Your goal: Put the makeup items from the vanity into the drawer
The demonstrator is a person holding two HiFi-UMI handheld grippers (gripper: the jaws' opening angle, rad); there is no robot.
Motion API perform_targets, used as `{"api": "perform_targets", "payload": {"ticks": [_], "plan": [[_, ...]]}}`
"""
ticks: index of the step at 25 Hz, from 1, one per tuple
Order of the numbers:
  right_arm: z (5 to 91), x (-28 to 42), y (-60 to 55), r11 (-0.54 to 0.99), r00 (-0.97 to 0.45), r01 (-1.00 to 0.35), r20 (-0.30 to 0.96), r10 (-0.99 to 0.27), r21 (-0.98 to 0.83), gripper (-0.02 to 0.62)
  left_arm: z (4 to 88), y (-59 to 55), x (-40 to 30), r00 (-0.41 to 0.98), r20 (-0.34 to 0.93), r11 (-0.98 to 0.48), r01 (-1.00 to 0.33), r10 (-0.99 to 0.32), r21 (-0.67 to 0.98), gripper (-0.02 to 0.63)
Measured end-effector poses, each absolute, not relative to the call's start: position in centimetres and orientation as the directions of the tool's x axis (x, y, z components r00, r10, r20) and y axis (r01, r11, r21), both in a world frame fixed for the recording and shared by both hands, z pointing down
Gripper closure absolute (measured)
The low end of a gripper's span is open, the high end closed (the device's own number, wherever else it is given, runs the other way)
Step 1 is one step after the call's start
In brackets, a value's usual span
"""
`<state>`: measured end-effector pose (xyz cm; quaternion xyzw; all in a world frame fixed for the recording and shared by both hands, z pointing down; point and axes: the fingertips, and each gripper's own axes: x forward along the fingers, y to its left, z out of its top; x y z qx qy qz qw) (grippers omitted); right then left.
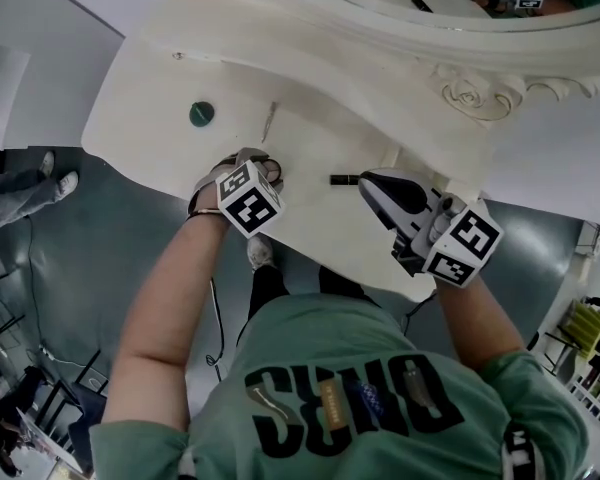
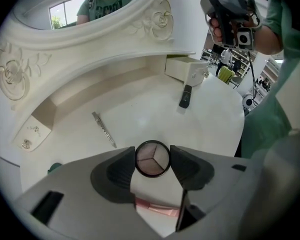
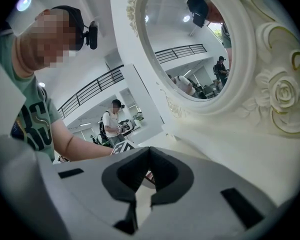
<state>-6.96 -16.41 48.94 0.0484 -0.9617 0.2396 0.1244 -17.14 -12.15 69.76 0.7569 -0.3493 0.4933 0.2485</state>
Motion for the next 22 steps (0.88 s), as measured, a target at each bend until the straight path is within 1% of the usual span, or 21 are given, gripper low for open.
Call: {"api": "perform_targets", "payload": {"ticks": [4,7,10,14,18,22], "plan": [[47.8,-6.7,-16.3,0.892,-0.966,-0.147,0.255,-0.037,-0.428,0.584,66.6,-13.1,-16.9,0.291,0.875,-0.601,-0.799,-0.388,-0.001,0.377],[46.2,-6.4,-16.0,0.904,-0.969,-0.14,0.243,-0.041,-0.405,0.584,61.7,-13.4,-16.7,0.35,0.789,-0.547,-0.837,-0.505,0.021,0.377],[43.7,-6.4,-15.5,0.918,-0.972,-0.128,0.229,-0.042,-0.375,0.584,55.1,-12.8,-16.8,0.408,0.661,-0.482,-0.873,-0.63,0.08,0.377],[39.7,-7.1,-15.2,0.94,-0.98,-0.103,0.197,-0.039,-0.326,0.584,46.5,-11.0,-17.9,0.425,0.47,-0.407,-0.902,-0.773,0.147,0.378],[35.8,-8.5,-15.2,0.956,-0.986,-0.074,0.164,-0.027,-0.282,0.584,38.9,-8.7,-19.8,0.406,0.278,-0.369,-0.912,-0.871,0.178,0.379],[32.5,-10.2,-15.3,0.968,-0.991,-0.045,0.133,-0.012,-0.248,0.584,33.1,-6.4,-22.1,0.361,0.121,-0.331,-0.92,-0.925,0.211,0.378]]}}
